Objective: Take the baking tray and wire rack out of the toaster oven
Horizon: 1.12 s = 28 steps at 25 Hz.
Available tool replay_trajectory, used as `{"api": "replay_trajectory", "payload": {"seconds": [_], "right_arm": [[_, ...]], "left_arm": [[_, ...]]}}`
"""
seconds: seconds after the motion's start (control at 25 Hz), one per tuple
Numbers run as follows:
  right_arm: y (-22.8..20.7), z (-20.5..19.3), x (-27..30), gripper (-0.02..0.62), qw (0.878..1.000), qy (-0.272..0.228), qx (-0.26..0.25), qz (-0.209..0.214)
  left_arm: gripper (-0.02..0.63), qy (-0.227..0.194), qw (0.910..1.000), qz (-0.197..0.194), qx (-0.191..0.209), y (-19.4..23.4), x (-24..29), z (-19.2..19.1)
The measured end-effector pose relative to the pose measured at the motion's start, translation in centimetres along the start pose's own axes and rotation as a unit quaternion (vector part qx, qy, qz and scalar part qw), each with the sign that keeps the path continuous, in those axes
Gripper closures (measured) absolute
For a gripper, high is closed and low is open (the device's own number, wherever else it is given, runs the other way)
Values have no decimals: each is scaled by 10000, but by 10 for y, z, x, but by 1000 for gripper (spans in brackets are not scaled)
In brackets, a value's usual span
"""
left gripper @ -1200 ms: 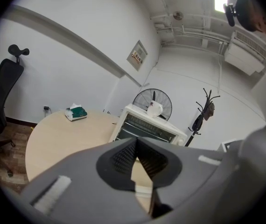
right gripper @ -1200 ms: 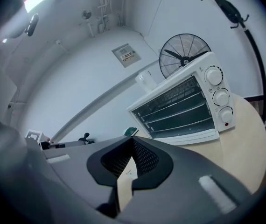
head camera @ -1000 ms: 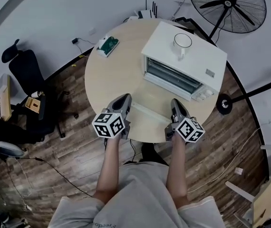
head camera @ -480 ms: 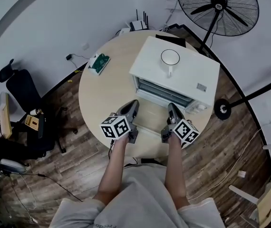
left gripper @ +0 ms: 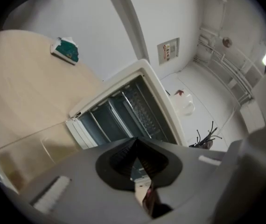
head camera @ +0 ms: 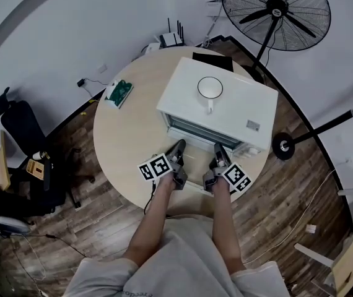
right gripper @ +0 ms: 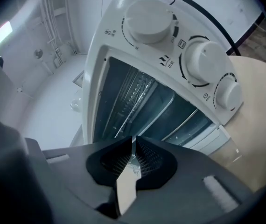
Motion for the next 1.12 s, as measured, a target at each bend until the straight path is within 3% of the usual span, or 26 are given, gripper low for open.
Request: {"api": "replay_trajectory", "payload": {"seconds": [0.24,0.32,0.52,1.12], "right_arm": [[-11,0,7,557,9986,-78,519,36],[-14,0,11,520,9975,-85,697,74],[-17,6,20,515,9967,-144,799,11],[-25,18,51,515,9929,-207,1157,-166]], "left_arm": [[548,-354,9954,-420,-788,20,38,-3],[521,-332,9942,-511,-886,25,49,-4],[441,-314,9905,-647,-1169,37,67,-8],[442,-514,9784,-830,-1824,59,114,-6]]}}
Point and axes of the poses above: the fingertips, and each gripper's own axes: x forward along the fingers, y to its left, z out of its top, the point moved 10 cm from there along -x, backward along the fingers, and after that the axes turned 11 degrees about -z, right-handed, at the moved point
